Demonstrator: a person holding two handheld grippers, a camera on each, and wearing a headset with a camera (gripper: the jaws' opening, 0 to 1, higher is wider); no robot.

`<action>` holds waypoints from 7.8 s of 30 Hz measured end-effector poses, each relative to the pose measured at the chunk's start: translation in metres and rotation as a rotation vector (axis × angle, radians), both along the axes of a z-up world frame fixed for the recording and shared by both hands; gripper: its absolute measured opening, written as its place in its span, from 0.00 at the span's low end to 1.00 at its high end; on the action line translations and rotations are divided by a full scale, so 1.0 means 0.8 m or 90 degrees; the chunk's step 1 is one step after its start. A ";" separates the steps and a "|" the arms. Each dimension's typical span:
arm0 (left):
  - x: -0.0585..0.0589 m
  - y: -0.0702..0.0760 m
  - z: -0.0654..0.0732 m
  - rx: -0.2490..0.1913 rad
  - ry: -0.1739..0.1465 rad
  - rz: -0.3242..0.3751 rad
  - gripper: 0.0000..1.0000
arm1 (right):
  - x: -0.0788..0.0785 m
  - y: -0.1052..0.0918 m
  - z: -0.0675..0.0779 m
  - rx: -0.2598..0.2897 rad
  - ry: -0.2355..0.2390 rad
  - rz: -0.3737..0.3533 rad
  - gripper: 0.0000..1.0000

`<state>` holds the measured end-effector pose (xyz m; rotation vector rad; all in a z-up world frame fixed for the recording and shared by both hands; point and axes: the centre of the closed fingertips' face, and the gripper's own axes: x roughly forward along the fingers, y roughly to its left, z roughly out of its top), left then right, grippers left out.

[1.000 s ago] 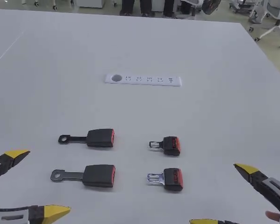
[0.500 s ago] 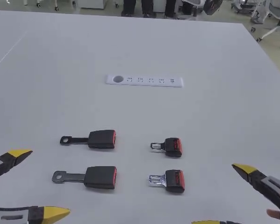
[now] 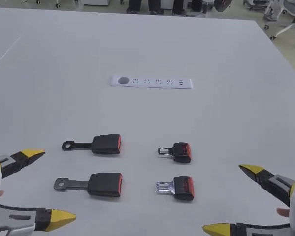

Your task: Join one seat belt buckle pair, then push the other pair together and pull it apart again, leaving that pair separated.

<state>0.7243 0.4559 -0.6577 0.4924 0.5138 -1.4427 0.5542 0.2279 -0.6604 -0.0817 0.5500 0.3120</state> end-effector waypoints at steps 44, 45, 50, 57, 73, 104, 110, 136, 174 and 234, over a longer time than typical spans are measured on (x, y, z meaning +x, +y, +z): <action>-0.007 -0.060 -0.082 0.170 -0.039 -0.268 0.48 | 0.051 0.023 -0.072 -0.126 0.076 0.269 0.46; -0.008 -0.061 -0.083 0.174 -0.039 -0.275 0.47 | 0.052 0.024 -0.074 -0.129 0.077 0.275 0.46; -0.010 -0.059 -0.091 0.213 -0.048 -0.319 0.44 | 0.057 0.026 -0.079 -0.129 0.085 0.295 0.43; -0.006 -0.059 -0.103 0.247 -0.065 -0.367 0.38 | 0.064 0.028 -0.088 -0.139 0.101 0.327 0.39; -0.007 -0.062 -0.115 0.281 -0.040 -0.394 0.34 | 0.072 0.032 -0.105 -0.152 0.116 0.367 0.32; -0.006 -0.059 -0.118 0.285 -0.037 -0.393 0.33 | 0.078 0.044 -0.106 -0.169 0.112 0.376 0.32; -0.005 -0.059 -0.118 0.298 -0.031 -0.394 0.32 | 0.084 0.052 -0.106 -0.166 0.108 0.373 0.32; -0.006 -0.059 -0.117 0.305 -0.022 -0.386 0.32 | 0.106 0.079 -0.105 -0.180 0.112 0.375 0.32; -0.007 -0.057 -0.116 0.315 -0.012 -0.376 0.32 | 0.130 0.116 -0.104 -0.172 0.125 0.390 0.32; -0.006 -0.055 -0.116 0.315 -0.019 -0.374 0.32 | 0.146 0.140 -0.104 -0.148 0.138 0.381 0.31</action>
